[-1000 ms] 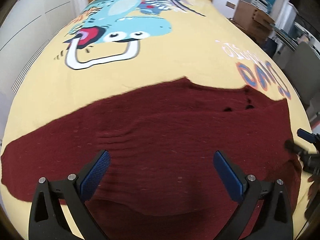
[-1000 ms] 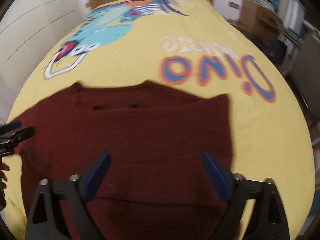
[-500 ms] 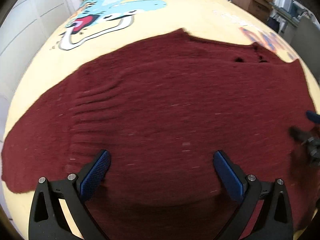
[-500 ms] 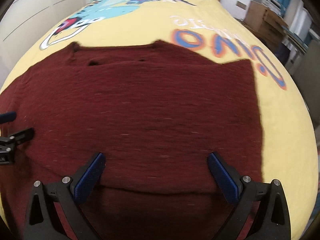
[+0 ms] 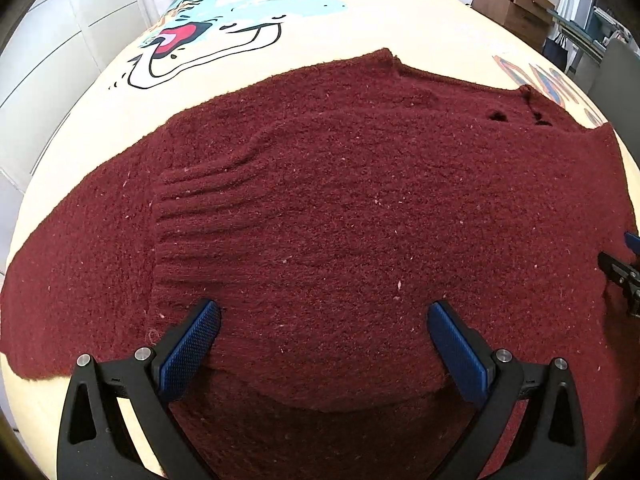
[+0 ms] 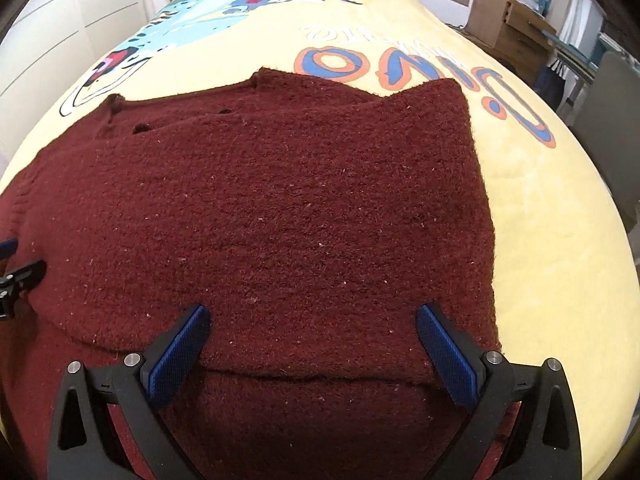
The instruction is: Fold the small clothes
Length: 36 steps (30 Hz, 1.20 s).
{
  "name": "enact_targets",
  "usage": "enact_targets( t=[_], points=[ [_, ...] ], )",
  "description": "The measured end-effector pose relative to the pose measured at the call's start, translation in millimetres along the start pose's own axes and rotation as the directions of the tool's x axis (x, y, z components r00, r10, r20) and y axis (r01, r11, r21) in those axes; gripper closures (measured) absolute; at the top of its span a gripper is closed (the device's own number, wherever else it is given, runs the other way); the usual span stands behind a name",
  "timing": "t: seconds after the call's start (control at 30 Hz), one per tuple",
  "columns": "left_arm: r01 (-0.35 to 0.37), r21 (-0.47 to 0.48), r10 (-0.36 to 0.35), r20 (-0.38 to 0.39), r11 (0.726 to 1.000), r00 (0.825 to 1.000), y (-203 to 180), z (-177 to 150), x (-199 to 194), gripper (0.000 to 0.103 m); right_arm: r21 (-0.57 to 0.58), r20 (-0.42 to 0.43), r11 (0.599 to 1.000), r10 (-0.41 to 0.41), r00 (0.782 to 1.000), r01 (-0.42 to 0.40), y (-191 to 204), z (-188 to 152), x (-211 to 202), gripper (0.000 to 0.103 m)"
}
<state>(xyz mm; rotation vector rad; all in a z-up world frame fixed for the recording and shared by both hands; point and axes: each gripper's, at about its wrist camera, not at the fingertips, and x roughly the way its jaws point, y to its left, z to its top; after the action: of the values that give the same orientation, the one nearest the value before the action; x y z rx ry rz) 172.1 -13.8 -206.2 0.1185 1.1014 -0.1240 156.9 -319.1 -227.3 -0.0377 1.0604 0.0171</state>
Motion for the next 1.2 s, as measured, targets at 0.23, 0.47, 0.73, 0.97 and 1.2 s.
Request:
enact_targets(
  t=[0.23, 0.47, 0.73, 0.97, 1.2],
  points=[
    [0.064, -0.046, -0.064, -0.010, 0.997, 0.998, 18, 8, -25, 0.001, -0.029, -0.009, 1.000, 0.002, 1.000, -0.002, 5, -4, -41, 0.001],
    [0.081, -0.246, -0.071, 0.052, 0.966, 0.996, 97, 5, -76, 0.001, 0.007, 0.004, 1.000, 0.014, 1.000, -0.014, -1, -29, -82, 0.001],
    [-0.028, -0.490, 0.053, 0.038, 0.871, 0.998, 220, -24, -107, 0.001, 0.078, 0.004, 0.997, -0.004, 1.000, 0.004, -14, -47, -107, 0.001],
    [-0.107, -0.746, 0.106, -0.049, 0.657, 0.993, 319, -70, -93, 0.001, 0.102, -0.024, 0.994, -0.039, 0.999, 0.041, -21, -58, -110, 0.001],
    [-0.031, -0.906, 0.022, -0.024, 0.423, 0.999, 382, -102, -67, 0.001, 0.119, -0.069, 0.992, -0.039, 0.997, 0.047, -22, -60, -102, 0.001]
  ],
)
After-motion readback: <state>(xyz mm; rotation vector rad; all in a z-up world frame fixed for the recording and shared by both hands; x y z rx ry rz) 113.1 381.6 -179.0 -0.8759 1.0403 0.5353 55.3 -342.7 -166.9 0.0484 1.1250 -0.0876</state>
